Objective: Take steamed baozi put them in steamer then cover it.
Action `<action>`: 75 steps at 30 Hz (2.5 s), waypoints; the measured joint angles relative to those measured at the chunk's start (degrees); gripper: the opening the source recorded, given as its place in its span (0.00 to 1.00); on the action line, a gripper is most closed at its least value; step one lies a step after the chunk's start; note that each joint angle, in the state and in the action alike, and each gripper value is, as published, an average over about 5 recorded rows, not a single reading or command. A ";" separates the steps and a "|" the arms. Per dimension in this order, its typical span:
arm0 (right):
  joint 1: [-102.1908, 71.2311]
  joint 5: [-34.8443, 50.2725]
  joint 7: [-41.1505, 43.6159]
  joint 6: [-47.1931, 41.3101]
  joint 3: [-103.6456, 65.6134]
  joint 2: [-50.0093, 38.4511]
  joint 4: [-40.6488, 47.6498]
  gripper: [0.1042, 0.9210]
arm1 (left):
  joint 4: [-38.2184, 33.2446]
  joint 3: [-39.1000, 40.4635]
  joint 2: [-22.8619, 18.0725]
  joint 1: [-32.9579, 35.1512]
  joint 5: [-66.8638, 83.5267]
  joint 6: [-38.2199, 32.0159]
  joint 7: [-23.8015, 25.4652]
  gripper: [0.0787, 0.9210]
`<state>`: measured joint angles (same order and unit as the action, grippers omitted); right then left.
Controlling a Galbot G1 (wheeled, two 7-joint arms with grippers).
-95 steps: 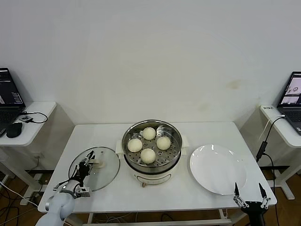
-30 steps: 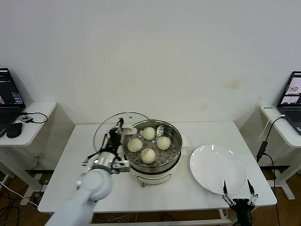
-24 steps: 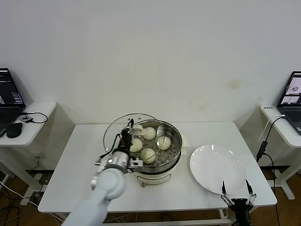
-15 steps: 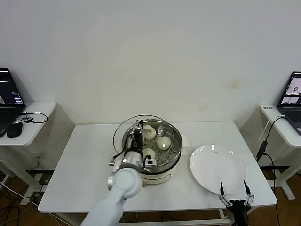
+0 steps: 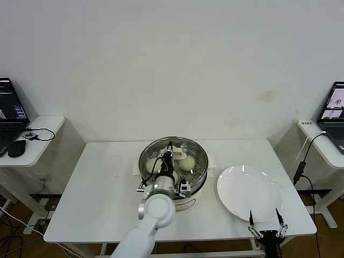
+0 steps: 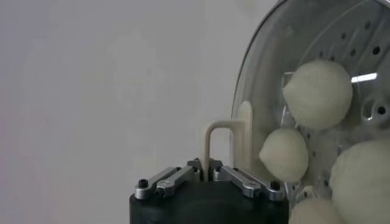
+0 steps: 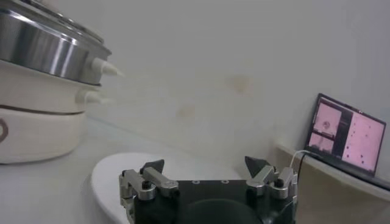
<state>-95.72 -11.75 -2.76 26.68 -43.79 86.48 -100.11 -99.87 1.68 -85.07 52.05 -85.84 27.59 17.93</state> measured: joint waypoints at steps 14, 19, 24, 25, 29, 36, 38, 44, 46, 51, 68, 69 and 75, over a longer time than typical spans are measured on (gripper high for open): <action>0.29 -0.07 -0.01 0.50 0.12 -0.18 1.08 0.88 | 3.45 0.31 -2.48 -1.29 -2.05 0.08 -0.08 0.07; 0.49 -0.04 0.07 0.51 0.12 -0.34 1.40 0.88 | 3.69 0.32 -2.59 -1.27 -2.36 0.08 0.10 0.07; 0.65 -0.05 0.16 0.50 0.26 -0.37 1.60 0.88 | 3.65 0.34 -2.72 -1.15 -2.51 0.06 0.23 0.07; 0.67 -0.06 0.18 0.49 0.30 -0.38 1.64 0.88 | 3.61 0.33 -2.75 -1.13 -2.50 0.05 0.22 0.07; 0.69 -0.09 0.21 0.50 0.46 -0.45 1.77 0.88 | 3.22 0.26 -2.82 -0.88 -2.32 0.01 -0.03 0.13; 0.70 -0.16 0.26 0.50 0.62 -0.45 2.05 0.88 | 0.99 0.57 -1.83 0.33 -1.24 -0.19 -0.29 0.38; 0.70 -0.19 0.27 0.50 0.67 -0.45 2.14 0.88 | -0.18 0.72 -1.35 0.93 -0.84 -0.29 -0.34 0.46; 0.67 -0.28 0.31 0.46 0.95 -0.38 2.26 0.88 | -4.61 0.84 0.42 3.47 0.32 -0.71 -0.82 0.66; 0.64 -0.32 0.32 0.43 1.05 -0.34 2.29 0.88 | -6.40 0.73 1.14 4.53 0.80 -0.81 -1.01 0.73; 0.42 -0.35 0.32 0.45 1.11 -0.35 2.37 0.88 | -11.60 0.03 3.49 7.86 2.42 -1.19 -1.64 0.86; -0.99 3.12 2.34 0.39 2.89 -2.03 1.43 0.88 | -27.29 -17.28 14.05 29.79 38.34 -14.48 -19.50 0.88; -1.19 3.59 2.56 0.26 3.07 -2.37 1.15 0.88 | -27.32 -19.12 14.40 31.22 42.20 -15.88 -20.88 0.88; -3.00 7.10 4.12 -1.00 4.34 -5.13 -1.09 0.88 | -26.82 -27.46 15.40 38.97 64.95 -22.70 -26.80 0.88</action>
<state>-98.72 -4.64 1.35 25.68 -39.45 81.35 -101.21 -126.70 -25.79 -69.67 91.02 -20.89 4.89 -8.87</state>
